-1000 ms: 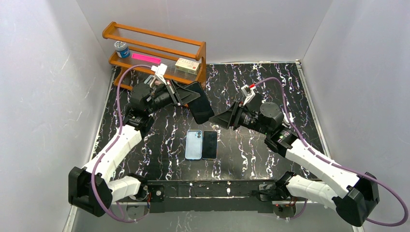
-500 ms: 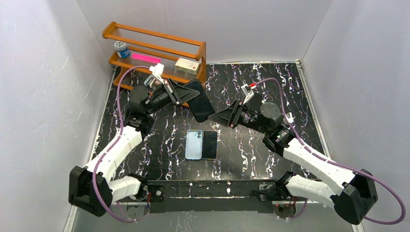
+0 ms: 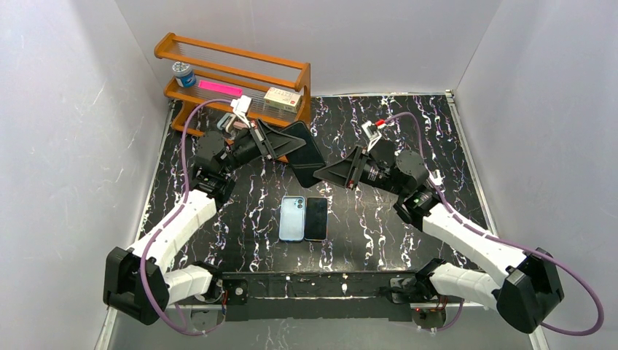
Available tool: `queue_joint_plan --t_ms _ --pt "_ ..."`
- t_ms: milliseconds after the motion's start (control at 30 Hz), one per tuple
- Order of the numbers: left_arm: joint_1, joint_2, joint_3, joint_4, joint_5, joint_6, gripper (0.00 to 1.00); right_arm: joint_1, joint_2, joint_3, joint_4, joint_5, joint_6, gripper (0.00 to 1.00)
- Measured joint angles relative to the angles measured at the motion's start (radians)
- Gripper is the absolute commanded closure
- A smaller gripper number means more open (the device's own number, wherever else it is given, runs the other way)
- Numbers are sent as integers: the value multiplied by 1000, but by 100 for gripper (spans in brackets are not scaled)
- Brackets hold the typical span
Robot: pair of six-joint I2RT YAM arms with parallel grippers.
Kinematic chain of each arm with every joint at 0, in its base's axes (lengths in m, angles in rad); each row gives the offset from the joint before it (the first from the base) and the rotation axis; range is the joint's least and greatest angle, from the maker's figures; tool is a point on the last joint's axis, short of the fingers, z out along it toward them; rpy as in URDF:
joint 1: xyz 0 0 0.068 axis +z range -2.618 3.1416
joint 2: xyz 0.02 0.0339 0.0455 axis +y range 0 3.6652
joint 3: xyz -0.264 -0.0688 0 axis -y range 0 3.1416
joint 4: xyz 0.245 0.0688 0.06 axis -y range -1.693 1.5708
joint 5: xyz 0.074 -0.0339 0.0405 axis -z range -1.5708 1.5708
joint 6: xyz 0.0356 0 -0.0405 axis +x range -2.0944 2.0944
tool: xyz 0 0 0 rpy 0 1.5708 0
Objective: Take the phone out of the phone case
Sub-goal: Remove the phone case from the phone.
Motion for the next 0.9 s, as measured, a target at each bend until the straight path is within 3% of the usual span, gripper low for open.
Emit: queue_joint_plan --t_ms 233,400,500,700,900 --pt "-40 15 0 23 -15 0 100 -11 78 59 22 -137 -6 69" --pt "-68 35 1 36 -10 -2 98 -17 106 76 19 -198 -11 88" --pt "-71 35 2 43 -3 4 84 -23 105 77 23 -220 0 99" --pt "-98 15 16 -34 -29 76 55 -45 88 77 21 -218 -2 99" --pt "-121 -70 18 -217 -129 213 39 -100 48 76 10 -176 18 99"
